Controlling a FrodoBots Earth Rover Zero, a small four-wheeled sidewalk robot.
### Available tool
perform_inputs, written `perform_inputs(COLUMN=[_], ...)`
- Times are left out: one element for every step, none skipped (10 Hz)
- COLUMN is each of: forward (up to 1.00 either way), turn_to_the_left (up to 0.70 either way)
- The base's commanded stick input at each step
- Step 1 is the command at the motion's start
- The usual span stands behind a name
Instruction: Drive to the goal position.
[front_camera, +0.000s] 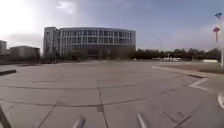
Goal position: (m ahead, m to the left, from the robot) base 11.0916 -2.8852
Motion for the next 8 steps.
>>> perform_inputs(forward=[1.00, 1.00, 1.00, 1.00, 1.00, 1.00, 1.00, 1.00], turn_to_the_left=[0.00, 0.00, 0.00, 0.00, 0.00, 0.00, 0.00, 0.00])
